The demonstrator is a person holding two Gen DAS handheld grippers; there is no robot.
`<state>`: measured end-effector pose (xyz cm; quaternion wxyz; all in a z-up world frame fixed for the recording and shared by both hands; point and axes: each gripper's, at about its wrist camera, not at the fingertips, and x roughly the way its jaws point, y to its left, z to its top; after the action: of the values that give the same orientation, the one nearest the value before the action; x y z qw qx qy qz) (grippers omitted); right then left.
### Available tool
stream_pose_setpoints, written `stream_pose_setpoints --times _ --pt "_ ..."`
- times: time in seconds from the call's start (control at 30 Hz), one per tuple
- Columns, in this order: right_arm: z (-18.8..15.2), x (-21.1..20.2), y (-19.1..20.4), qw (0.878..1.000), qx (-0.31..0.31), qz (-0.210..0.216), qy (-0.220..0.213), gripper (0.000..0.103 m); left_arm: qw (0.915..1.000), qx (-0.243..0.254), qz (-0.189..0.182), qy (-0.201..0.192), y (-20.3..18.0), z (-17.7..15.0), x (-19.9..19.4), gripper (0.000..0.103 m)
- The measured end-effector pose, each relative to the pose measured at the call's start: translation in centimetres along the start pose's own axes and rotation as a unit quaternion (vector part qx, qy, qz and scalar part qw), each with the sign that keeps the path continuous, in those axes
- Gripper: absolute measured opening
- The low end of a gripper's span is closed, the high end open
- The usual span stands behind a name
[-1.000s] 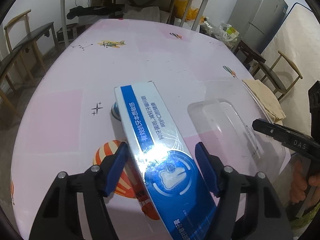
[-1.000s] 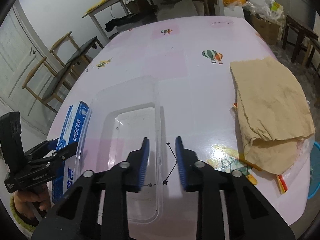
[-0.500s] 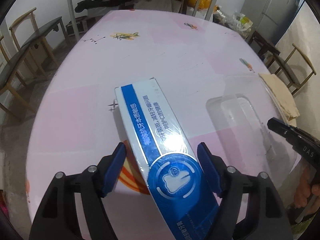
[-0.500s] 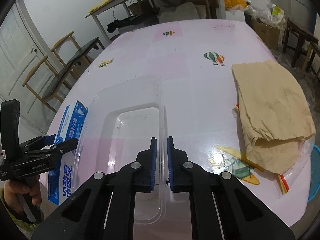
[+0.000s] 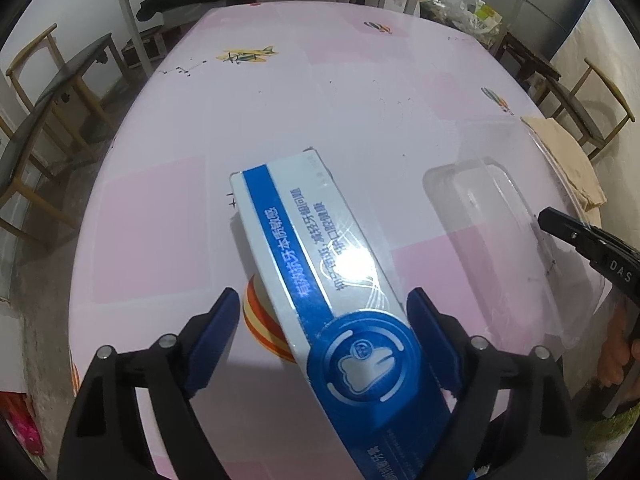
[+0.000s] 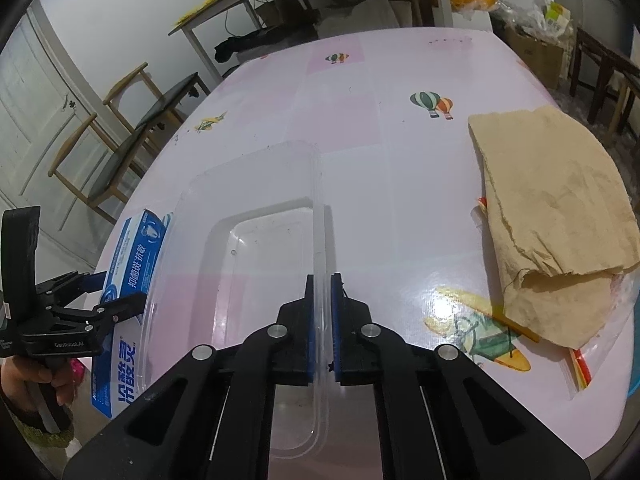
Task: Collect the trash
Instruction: 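Close the right tool on the clear tray rim while the left tool holds the box, then carry box and tray to the blue wastebasket and open both tools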
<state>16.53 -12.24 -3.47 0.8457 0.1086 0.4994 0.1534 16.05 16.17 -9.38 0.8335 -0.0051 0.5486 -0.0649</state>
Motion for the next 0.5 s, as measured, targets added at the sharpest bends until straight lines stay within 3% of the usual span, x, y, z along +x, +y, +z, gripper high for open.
stream_pose_setpoints --times 0.1,0.33,0.5 --pt "0.0 -0.3 0.1 1.0 0.0 0.0 -0.005 0.003 1.0 -0.003 -0.006 -0.007 0.0 -0.1 -0.2 0.066" --pt "-0.2 -1.1 0.3 1.0 0.002 -0.004 -0.018 0.003 0.9993 -0.023 -0.023 -0.018 0.4 -0.5 -0.9 0.052" --pt "-0.4 -2.2 0.5 0.999 -0.001 -0.009 -0.031 0.003 0.9982 -0.035 -0.034 -0.036 0.8 -1.1 -1.6 0.048"
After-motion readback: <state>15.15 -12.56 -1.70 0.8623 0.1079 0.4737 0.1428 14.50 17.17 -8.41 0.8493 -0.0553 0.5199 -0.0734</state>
